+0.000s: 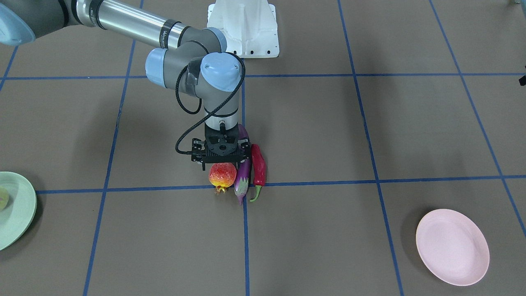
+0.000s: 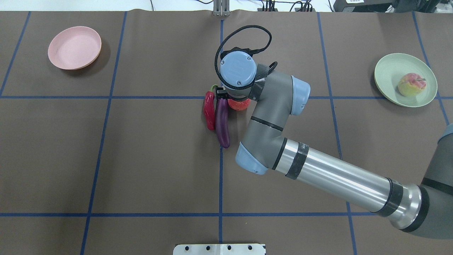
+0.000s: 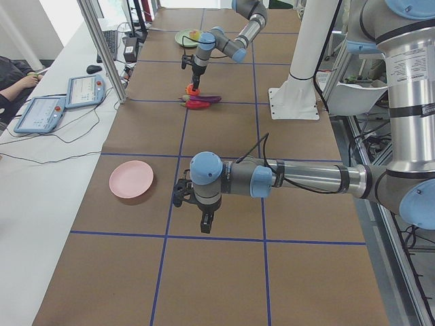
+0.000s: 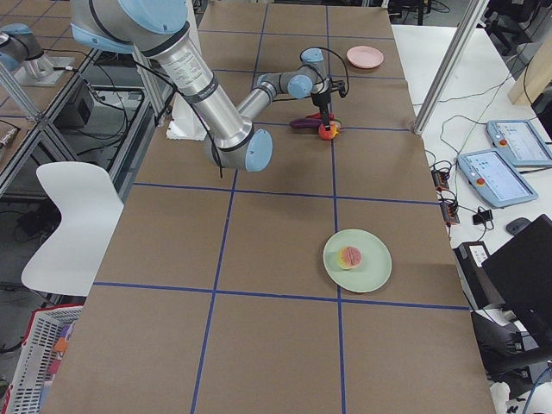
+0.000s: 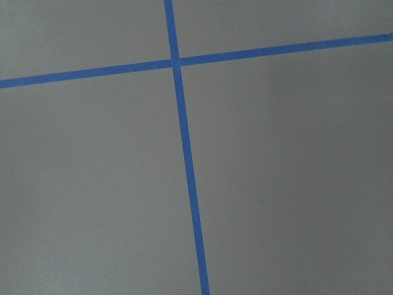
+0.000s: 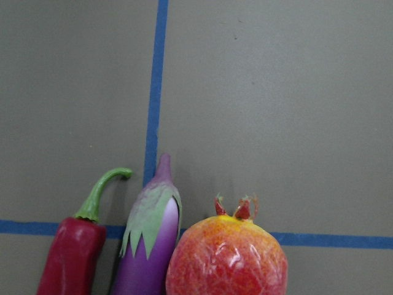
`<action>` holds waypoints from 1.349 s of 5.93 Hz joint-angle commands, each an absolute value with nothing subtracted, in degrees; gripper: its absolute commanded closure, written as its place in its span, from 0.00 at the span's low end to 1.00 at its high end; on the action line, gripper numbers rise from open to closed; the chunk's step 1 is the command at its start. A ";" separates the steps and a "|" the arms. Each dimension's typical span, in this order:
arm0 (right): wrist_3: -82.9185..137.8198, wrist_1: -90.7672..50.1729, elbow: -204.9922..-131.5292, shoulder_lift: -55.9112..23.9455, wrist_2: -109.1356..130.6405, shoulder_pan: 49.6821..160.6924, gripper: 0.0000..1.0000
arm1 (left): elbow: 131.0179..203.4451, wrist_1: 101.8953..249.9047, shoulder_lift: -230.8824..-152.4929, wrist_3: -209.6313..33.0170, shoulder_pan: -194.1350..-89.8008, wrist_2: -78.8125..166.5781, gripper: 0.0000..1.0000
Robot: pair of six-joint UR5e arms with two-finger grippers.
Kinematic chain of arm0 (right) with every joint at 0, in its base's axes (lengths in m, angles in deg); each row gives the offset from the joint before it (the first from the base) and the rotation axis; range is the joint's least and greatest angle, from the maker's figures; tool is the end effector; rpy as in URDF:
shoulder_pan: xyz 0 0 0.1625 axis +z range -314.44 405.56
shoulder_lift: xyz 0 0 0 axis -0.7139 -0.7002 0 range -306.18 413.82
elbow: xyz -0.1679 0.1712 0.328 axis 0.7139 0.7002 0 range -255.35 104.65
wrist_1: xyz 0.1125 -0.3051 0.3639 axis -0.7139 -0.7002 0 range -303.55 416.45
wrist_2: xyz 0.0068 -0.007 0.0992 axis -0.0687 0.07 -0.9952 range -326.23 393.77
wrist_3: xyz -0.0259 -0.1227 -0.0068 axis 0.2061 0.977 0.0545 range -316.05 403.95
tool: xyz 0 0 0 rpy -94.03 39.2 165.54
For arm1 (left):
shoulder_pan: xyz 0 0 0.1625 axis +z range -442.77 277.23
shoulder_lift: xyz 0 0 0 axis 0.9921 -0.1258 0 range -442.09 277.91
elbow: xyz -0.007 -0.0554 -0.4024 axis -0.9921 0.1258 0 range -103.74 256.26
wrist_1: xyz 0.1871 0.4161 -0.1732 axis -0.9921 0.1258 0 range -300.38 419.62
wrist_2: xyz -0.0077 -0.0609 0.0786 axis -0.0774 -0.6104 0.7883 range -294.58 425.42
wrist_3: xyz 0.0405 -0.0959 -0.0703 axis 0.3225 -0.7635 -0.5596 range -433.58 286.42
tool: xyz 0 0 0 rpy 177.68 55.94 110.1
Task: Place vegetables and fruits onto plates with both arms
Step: 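Lower the right gripper and grasp the red pomegranate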
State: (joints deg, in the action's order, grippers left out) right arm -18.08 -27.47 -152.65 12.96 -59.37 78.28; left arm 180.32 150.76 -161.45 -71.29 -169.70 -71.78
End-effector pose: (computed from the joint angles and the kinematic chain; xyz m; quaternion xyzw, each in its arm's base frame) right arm -0.6410 -0.5623 0.1746 0.1611 -0.3257 0.0287 0.9312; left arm -0.0143 -0.5012 0.6109 0.0337 0.4003 0.0587 0.9139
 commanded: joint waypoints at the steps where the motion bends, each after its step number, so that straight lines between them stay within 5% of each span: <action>1: -18.10 -22.85 -150.42 12.35 -58.95 77.99 0.00 | 180.32 150.76 -161.55 -71.29 -169.70 -71.78 0.00; 2: -18.19 -22.74 -150.41 12.34 -58.95 77.73 0.00 | 180.32 150.76 -161.55 -71.29 -169.70 -71.78 0.00; 3: -18.27 -22.48 -150.41 11.91 -58.95 77.64 0.12 | 180.32 150.76 -161.55 -71.29 -169.70 -71.78 0.00; 4: -18.88 -22.39 -151.11 11.90 -59.12 77.72 0.99 | 180.32 150.76 -161.55 -71.29 -169.70 -71.78 0.00; 6: -17.93 -22.91 -157.92 7.98 -63.39 81.30 1.00 | 180.32 150.76 -161.55 -71.29 -169.70 -71.78 0.00; 8: -3.79 -22.39 -166.47 -4.57 -75.59 92.17 1.00 | 180.32 150.76 -161.55 -71.29 -169.70 -71.78 0.00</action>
